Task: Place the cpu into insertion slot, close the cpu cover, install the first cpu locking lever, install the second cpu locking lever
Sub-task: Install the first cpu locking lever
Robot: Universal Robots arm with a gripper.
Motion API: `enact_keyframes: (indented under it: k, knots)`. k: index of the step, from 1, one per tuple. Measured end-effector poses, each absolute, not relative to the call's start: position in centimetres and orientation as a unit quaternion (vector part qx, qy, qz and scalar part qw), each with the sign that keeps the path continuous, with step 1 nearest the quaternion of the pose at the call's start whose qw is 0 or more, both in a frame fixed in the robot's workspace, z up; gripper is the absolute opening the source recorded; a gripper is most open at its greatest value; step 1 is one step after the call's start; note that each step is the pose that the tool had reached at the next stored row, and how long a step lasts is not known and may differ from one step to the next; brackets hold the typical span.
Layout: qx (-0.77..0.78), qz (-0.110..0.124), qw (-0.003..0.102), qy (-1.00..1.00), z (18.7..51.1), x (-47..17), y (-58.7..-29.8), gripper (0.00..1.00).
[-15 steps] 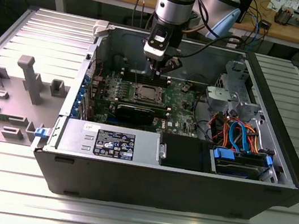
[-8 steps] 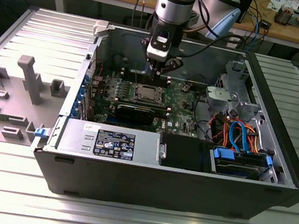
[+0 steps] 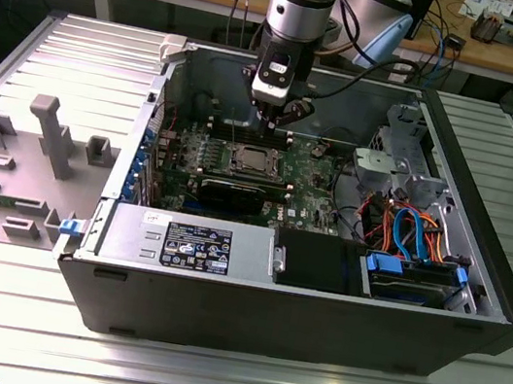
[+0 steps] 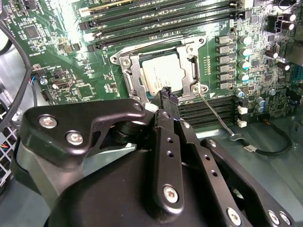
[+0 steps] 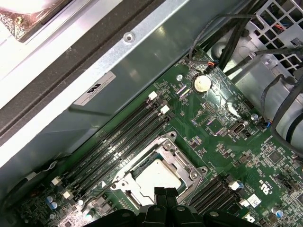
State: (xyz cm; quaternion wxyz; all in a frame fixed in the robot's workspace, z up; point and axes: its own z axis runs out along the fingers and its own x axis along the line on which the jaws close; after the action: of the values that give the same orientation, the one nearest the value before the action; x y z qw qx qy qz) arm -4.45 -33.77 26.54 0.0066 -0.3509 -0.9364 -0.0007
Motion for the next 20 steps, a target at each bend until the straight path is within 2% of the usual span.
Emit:
enact_keyframes:
  k: [20]
  knots:
    - [-0.311, 0.000, 0.007, -0.950, 26.54, -4.45, -33.77, 0.11]
